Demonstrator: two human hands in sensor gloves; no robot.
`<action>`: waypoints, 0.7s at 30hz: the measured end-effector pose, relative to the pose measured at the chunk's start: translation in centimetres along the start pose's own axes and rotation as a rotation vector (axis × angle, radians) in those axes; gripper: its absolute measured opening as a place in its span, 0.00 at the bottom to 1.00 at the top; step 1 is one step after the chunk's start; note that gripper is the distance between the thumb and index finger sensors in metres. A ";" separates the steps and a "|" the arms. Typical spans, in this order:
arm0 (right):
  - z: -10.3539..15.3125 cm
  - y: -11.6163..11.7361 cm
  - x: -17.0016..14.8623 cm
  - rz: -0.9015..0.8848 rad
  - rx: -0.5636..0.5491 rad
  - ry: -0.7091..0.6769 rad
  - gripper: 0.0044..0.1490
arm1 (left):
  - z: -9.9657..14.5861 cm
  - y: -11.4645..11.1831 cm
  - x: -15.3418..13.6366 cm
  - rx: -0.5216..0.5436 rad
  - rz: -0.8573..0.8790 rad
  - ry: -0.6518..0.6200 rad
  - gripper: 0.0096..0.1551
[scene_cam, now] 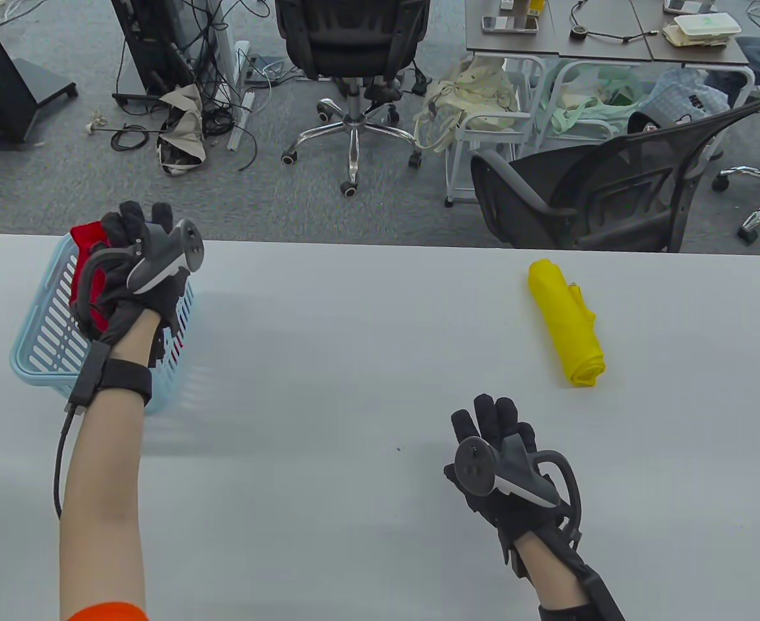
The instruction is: Roll t-shirt into tight roll
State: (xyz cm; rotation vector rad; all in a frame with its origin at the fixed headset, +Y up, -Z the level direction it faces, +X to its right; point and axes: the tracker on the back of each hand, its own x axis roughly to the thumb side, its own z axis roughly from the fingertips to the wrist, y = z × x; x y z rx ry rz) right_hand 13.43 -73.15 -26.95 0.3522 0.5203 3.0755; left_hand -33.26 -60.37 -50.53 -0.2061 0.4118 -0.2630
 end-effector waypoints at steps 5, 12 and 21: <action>-0.1 0.1 0.0 -0.015 0.008 -0.013 0.51 | -1.6 0.3 -1.5 -0.052 0.047 0.111 0.60; 0.3 -0.1 0.0 -0.028 -0.005 -0.018 0.51 | -1.8 0.8 -1.9 0.042 0.060 0.168 0.39; 0.3 -0.1 0.2 -0.037 0.000 -0.035 0.50 | 0.6 2.8 -2.9 0.173 0.082 0.142 0.22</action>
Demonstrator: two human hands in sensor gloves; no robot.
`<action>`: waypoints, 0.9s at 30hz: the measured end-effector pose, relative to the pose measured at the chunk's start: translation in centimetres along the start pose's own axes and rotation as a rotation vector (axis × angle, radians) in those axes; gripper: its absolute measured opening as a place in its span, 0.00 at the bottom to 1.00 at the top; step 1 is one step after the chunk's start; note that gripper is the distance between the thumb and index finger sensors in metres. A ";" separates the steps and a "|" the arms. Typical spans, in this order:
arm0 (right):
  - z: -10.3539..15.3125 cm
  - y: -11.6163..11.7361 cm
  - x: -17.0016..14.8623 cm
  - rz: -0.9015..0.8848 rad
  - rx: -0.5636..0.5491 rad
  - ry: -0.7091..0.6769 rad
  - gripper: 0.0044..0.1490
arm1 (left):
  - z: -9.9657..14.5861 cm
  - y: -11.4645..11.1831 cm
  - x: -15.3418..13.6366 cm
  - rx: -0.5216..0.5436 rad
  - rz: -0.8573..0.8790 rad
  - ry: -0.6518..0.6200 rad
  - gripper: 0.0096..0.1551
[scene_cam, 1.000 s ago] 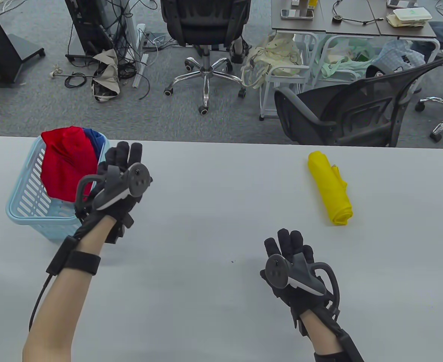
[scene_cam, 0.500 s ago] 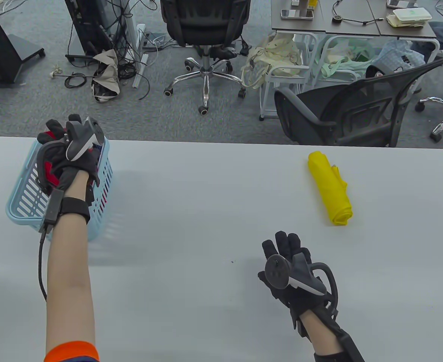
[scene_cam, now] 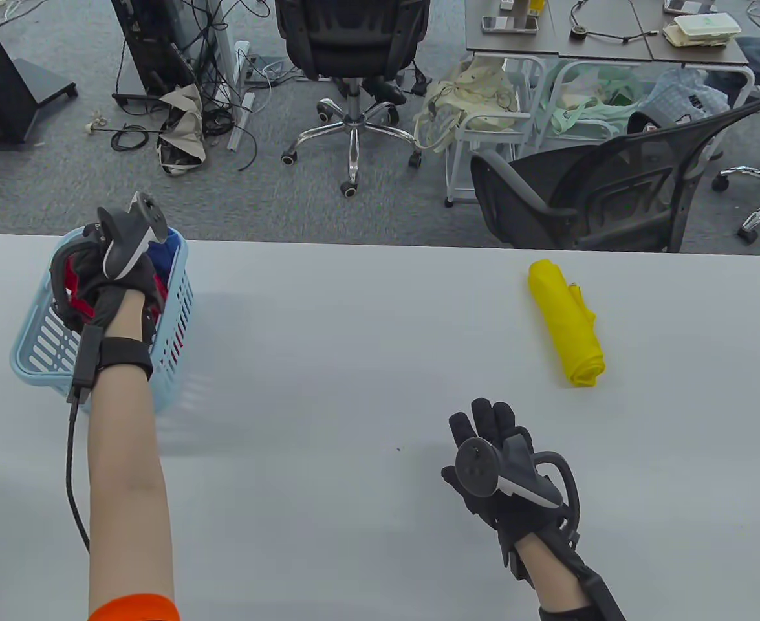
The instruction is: Roll t-shirt into tight roll
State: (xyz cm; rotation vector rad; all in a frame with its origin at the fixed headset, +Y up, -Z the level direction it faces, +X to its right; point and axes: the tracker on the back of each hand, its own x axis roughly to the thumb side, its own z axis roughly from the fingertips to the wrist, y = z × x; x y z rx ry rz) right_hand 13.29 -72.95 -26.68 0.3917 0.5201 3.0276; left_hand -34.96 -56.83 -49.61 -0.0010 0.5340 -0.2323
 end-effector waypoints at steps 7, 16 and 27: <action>0.5 -0.5 0.2 -0.017 -0.027 -0.013 0.51 | 3.8 3.6 0.1 0.151 -0.072 -0.072 0.21; 0.5 -0.5 -0.1 -0.060 -0.022 -0.034 0.51 | 11.3 10.9 1.4 0.423 -0.175 -0.192 0.21; 1.0 -1.6 -1.0 -0.113 -0.061 -0.033 0.51 | 22.9 16.8 1.9 0.675 -0.055 -0.446 0.21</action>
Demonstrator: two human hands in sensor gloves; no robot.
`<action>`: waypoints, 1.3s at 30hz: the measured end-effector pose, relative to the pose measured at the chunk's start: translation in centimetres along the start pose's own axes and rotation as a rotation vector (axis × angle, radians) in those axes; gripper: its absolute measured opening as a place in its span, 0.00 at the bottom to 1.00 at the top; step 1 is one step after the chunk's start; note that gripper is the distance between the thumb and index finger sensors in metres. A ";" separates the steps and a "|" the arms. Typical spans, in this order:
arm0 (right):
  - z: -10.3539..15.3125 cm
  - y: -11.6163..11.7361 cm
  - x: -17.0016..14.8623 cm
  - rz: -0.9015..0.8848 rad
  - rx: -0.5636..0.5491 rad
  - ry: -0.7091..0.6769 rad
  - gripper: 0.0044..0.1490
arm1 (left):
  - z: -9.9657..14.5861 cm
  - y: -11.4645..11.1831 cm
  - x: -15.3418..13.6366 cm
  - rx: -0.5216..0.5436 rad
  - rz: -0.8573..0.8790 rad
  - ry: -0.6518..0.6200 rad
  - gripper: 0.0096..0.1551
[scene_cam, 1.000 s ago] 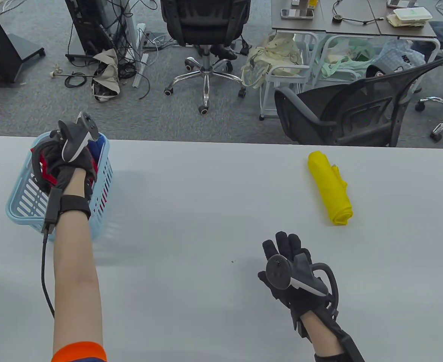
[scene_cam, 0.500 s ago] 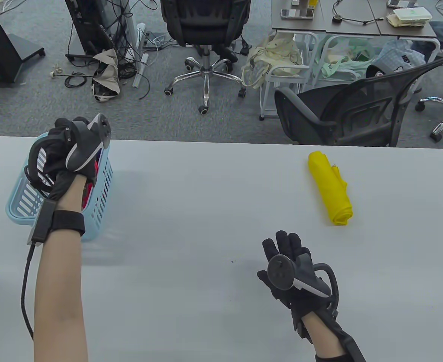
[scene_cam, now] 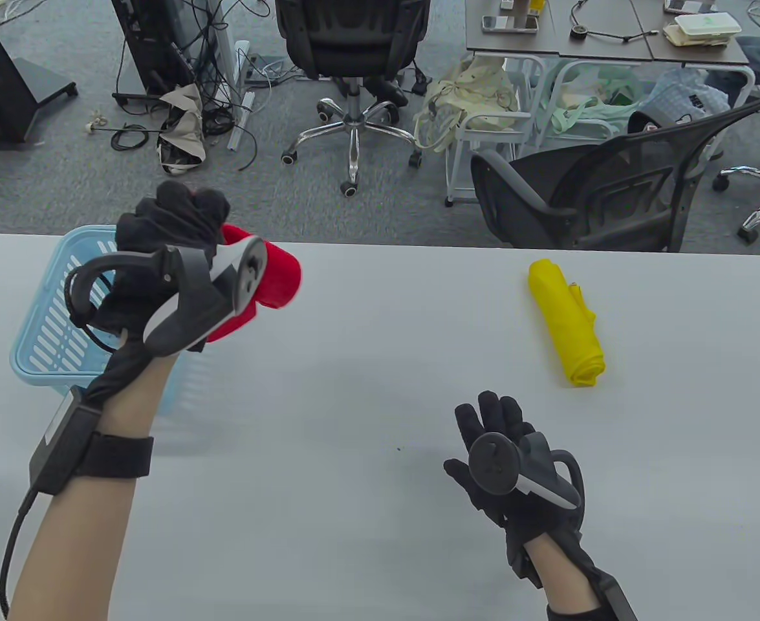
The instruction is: Roll t-shirt into tight roll
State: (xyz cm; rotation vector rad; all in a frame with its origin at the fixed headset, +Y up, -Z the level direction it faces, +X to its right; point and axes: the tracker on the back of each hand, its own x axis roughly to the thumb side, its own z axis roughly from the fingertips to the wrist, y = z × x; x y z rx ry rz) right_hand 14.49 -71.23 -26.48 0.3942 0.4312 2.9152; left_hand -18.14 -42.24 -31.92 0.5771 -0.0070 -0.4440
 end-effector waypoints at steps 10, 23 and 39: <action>0.4 -0.8 -2.3 -0.029 -0.030 0.155 0.51 | 4.4 -4.1 5.4 -0.236 0.395 -0.174 0.23; -0.8 1.0 -0.3 0.004 0.069 0.098 0.51 | 17.1 -20.4 12.9 -1.009 0.362 -0.349 0.49; -5.0 3.7 0.8 0.126 0.316 0.092 0.51 | 17.6 -26.7 11.6 -0.883 0.417 -0.329 0.35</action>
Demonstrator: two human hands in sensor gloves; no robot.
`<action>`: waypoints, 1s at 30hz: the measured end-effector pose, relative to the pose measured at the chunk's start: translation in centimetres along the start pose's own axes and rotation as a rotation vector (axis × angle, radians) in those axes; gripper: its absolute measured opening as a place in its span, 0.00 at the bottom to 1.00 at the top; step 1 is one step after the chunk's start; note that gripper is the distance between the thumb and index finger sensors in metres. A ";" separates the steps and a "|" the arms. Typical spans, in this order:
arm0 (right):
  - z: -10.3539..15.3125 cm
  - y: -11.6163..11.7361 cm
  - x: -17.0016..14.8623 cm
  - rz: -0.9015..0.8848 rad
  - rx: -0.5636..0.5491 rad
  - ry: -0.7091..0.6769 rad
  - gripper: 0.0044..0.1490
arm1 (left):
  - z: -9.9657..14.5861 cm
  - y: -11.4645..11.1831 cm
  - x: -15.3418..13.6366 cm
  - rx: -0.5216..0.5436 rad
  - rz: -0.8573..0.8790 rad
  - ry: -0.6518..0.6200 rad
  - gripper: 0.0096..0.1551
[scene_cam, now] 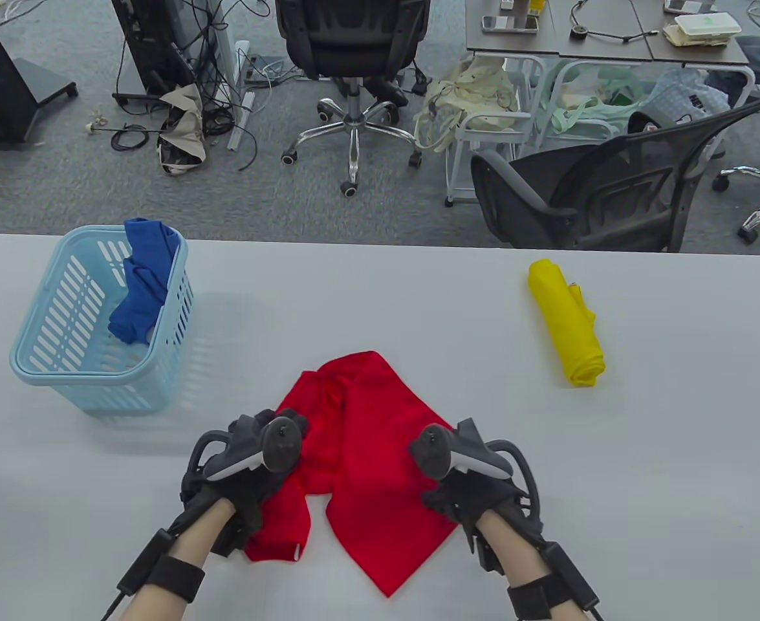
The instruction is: Roll t-shirt into tight roll
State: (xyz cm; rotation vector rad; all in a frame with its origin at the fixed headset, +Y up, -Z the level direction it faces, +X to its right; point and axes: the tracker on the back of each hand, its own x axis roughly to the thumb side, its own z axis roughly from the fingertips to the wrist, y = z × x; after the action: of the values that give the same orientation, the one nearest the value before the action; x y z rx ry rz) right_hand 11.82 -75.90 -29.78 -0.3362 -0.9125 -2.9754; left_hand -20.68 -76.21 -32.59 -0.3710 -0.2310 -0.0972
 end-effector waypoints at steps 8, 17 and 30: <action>2.6 -1.8 -6.1 0.043 -0.089 0.443 0.29 | -1.2 2.9 1.2 0.206 -0.302 0.275 0.33; 0.4 -0.8 0.2 -0.004 -0.087 -0.032 0.45 | 1.6 4.2 6.1 0.248 -0.152 0.028 0.28; -0.1 0.4 -2.4 -0.030 -0.017 0.092 0.49 | -11.9 8.2 0.6 -0.098 -0.254 0.483 0.43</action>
State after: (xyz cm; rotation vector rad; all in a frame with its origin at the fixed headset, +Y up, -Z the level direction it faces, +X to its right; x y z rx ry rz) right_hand 14.14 -76.39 -30.12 -0.1858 -0.8917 -2.9990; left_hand -16.54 -73.01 -46.06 -0.4033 0.2062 -0.4431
